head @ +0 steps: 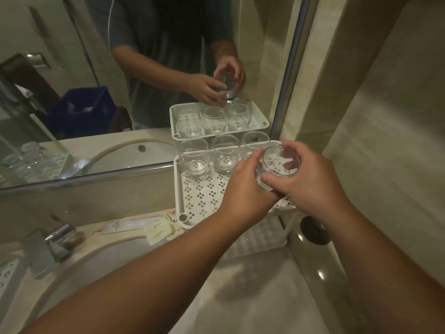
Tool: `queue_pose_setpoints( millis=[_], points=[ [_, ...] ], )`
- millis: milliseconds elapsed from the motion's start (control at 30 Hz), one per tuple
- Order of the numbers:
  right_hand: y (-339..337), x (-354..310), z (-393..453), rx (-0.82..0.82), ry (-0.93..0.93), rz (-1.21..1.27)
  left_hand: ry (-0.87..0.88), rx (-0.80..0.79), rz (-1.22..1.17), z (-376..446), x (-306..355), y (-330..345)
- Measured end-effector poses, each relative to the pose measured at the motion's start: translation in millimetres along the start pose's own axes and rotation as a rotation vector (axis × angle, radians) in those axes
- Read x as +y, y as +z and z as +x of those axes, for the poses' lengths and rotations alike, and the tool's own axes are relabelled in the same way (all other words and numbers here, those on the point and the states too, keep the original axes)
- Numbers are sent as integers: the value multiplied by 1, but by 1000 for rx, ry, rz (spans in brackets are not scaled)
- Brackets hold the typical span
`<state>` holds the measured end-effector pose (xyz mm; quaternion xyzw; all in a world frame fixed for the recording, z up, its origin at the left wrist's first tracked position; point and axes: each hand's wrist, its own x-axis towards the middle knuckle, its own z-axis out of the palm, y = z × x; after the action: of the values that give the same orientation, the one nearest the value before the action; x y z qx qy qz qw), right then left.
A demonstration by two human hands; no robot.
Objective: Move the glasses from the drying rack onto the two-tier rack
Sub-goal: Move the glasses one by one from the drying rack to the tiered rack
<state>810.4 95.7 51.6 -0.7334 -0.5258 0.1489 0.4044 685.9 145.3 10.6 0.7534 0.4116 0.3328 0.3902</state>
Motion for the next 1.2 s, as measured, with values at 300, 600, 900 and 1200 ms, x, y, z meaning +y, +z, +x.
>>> queue_pose_setpoints(
  millis=[300,600,900,1200],
  points=[
    [17,31,29,71,131,-33,-153,80,-22,24,-4,25],
    [32,48,41,139,144,-67,-194,66,3,37,-6,34],
    [41,57,42,205,157,-25,-150,102,34,40,-14,42],
    [46,61,34,290,135,-23,-151,147,47,34,-15,44]
  ],
)
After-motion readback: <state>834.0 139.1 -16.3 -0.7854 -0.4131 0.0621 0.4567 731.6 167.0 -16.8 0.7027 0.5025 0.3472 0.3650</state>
